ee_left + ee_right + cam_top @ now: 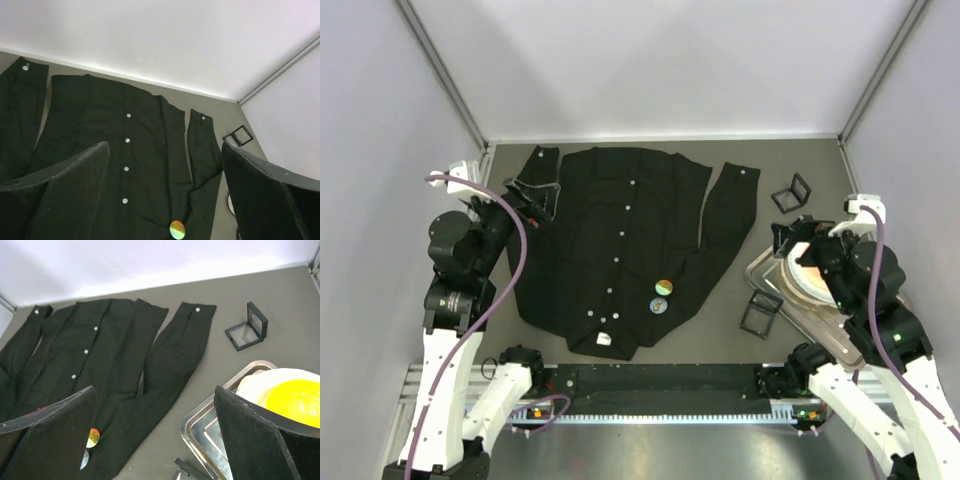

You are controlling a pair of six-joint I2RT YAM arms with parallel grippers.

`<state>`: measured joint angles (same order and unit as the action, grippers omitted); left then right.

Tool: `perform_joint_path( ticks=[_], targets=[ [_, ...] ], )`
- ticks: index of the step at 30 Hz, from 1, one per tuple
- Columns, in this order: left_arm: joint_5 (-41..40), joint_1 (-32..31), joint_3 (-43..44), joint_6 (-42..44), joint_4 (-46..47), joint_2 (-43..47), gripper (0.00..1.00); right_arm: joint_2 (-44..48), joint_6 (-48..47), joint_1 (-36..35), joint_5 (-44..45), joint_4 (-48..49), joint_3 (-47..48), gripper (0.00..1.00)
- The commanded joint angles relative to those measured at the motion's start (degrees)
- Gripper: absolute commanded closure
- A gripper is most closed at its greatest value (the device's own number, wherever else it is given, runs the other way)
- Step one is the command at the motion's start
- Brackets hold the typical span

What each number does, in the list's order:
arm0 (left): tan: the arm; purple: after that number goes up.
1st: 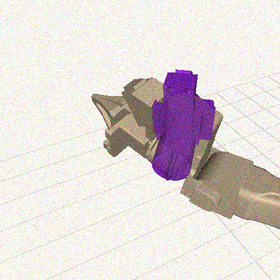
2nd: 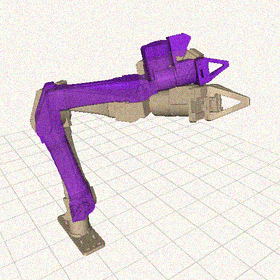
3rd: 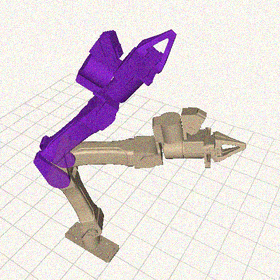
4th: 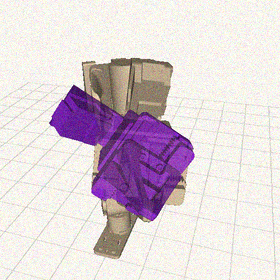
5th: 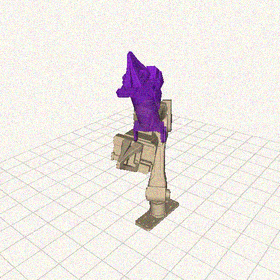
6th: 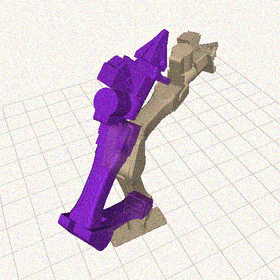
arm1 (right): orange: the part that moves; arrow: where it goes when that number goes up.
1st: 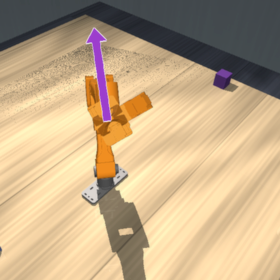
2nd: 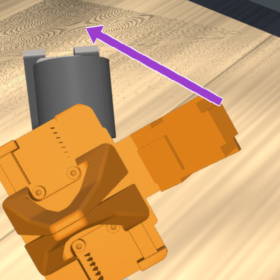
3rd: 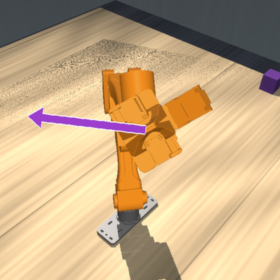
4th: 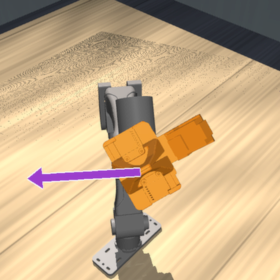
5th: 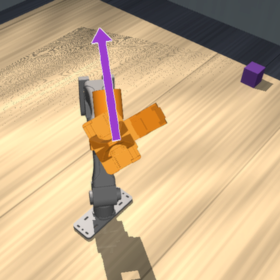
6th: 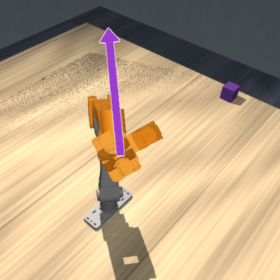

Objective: Remove the brooch from the garment

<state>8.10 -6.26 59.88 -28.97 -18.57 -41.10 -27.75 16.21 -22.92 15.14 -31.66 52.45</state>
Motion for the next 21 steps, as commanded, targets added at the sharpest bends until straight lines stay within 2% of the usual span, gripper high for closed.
perform_joint_path(
  ticks=[1, 3, 4, 5, 7, 8, 10, 13, 14, 16, 17, 19, 21],
  targets=[
    [4.46, -0.15, 0.07, -2.49, -0.15, -2.13, 0.03, -6.78, 2.77, 0.5, -4.56, -1.39, 0.82, 0.01],
    [9.01, -0.15, -0.46, -2.32, -1.47, -5.46, 0.09, -10.38, 4.35, 0.42, -8.87, -1.3, 0.55, 0.01],
    [11.3, -0.15, -1.86, -1.71, -1.04, -6.61, 0.11, -11.62, 4.45, 0.07, -14.9, -0.52, -0.4, 0.01],
    [13.41, -0.15, -2.74, -1.79, -0.25, -7.67, 0.13, -12.67, 4.97, -1.76, -17.4, 1.49, -1.02, 0.01],
    [21.56, -0.15, -6.24, -2.4, 1.77, -11.09, 0.17, -14.34, 7.34, -5.37, -17.77, 4.13, -4.43, 0.01],
    [24.04, -0.5, -7.48, -2.67, 2.65, -12.24, 0.19, -14.61, 8.22, -9.3, -17.6, 7.63, -6.02, 0.01],
    [26.09, -2.25, -11.16, -3.37, 5.81, -14.96, 0.24, -15.92, 12.17, -11.26, -19.68, 11.6, -11.1, 0.01],
    [19.98, -10.76, -14.86, -3.63, 8.54, -16.99, 0.27, -18.47, 18.23, -14.6, -23.64, 19.86, -17.17, 0.02],
    [19.07, -15.4, -16.01, -4.33, 10.03, -17.6, 0.29, -20.75, 19.46, -15.31, -24.36, 21.71, -18.33, 0.06],
    [18.45, -18.77, -19.86, -8.18, 16.43, -19.53, 0.37, -23.22, 23.25, -16.72, -26.55, 28.65, -21.84, 0.12],
    [18.53, -21.31, -21.19, -9.6, 18.11, -20.33, 0.46, -25.49, 24.3, -16.81, -27.34, 31.19, -22.99, 0.21],
    [17.75, -23.52, -23.65, -10.93, 22.95, -23.22, 0.51, -27.88, 27.12, -16.81, -27.7, 36.29, -24.92, 0.3],
    [14.76, -25.72, -23.93, -10.67, 22.87, -26.39, 0.55, -31.47, 29.31, -16.81, -27.79, 38.68, -25.72, 0.32]
  ],
)
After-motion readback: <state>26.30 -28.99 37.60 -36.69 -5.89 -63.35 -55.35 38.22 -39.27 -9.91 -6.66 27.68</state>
